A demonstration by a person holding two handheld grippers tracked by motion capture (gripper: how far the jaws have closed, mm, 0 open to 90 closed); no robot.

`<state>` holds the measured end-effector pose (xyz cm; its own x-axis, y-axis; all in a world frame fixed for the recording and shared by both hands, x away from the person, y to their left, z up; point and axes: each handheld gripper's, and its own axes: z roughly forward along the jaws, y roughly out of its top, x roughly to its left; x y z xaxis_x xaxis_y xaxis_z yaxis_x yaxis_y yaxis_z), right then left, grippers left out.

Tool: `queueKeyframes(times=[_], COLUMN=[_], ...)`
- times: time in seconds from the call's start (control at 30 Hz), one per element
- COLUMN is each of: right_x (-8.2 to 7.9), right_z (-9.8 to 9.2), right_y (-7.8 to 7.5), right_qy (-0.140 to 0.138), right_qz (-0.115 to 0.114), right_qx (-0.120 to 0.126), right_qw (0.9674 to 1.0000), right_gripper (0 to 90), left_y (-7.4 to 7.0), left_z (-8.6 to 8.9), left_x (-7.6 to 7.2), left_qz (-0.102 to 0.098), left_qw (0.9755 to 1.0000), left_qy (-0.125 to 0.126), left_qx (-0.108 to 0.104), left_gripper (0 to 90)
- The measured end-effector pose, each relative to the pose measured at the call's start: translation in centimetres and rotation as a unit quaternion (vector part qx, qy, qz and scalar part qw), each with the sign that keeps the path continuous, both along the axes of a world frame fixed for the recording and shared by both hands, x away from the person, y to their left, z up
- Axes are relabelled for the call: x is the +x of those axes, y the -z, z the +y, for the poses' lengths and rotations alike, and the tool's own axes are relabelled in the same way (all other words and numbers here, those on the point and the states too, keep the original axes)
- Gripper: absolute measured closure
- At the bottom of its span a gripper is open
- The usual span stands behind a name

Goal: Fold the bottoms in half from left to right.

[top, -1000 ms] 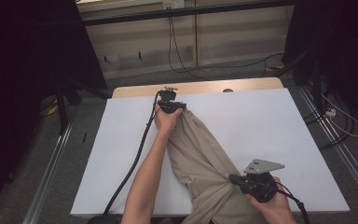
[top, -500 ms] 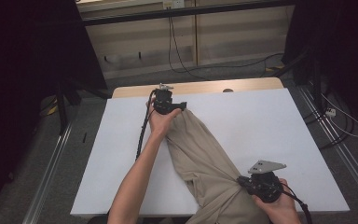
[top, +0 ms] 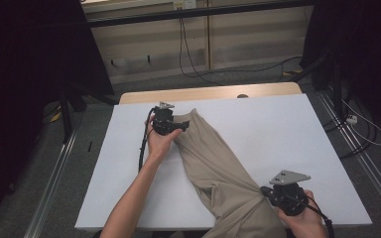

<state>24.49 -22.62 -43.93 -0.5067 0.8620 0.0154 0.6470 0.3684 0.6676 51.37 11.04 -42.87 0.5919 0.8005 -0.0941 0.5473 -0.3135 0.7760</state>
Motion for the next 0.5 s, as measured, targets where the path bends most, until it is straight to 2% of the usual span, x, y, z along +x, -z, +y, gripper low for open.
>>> queueKeyframes(times=[0.1, 0.17, 0.27, 0.33, 0.37, 0.43, 0.47, 0.5], right_x=[0.1, 0.1, 0.3, 0.3, 0.2, -0.1, -0.2, -0.3], right_z=[-0.3, -0.2, -0.1, -0.1, 0.0, 0.5, 0.9, 1.3], right_y=[0.3, 0.4, 0.1, -0.2, -0.5, -0.9, -1.0, -1.1], right_qy=[-0.010, -0.003, -0.002, -0.001, -0.009, -0.032, -0.045, -0.063], right_qz=[0.019, 0.013, 0.007, -0.003, -0.009, -0.022, -0.024, -0.021], right_qx=[0.013, 0.016, 0.025, 0.037, 0.041, 0.053, 0.061, 0.071], right_qw=[0.9997, 0.9998, 0.9997, 0.9993, 0.9991, 0.9979, 0.9968, 0.9952], right_gripper=[86.4, 81.4, 76.2, 72.2, 72.2, 72.7, 72.7, 72.7], left_y=[-0.1, -0.2, -0.4, -0.5, -0.4, -0.4, -0.4, -0.5], left_z=[0.0, -0.3, -0.8, -1.2, -1.5, -2.0, -2.2, -2.4], left_x=[-1.2, -2.6, -5.1, -7.2, -8.3, -10.5, -11.7, -12.8], left_qz=[0.001, -0.002, -0.004, -0.004, -0.001, 0.008, 0.016, 0.016], left_qw=[0.9998, 0.9996, 0.9976, 0.9946, 0.9932, 0.9898, 0.9888, 0.9865], left_qy=[0.017, 0.027, 0.069, 0.103, 0.116, 0.142, 0.148, 0.163], left_qx=[0.005, -0.009, 0.009, 0.015, 0.010, 0.012, 0.005, 0.004], left_gripper=[26.8, 26.8, 29.6, 33.5, 34.7, 35.9, 36.3, 36.6])
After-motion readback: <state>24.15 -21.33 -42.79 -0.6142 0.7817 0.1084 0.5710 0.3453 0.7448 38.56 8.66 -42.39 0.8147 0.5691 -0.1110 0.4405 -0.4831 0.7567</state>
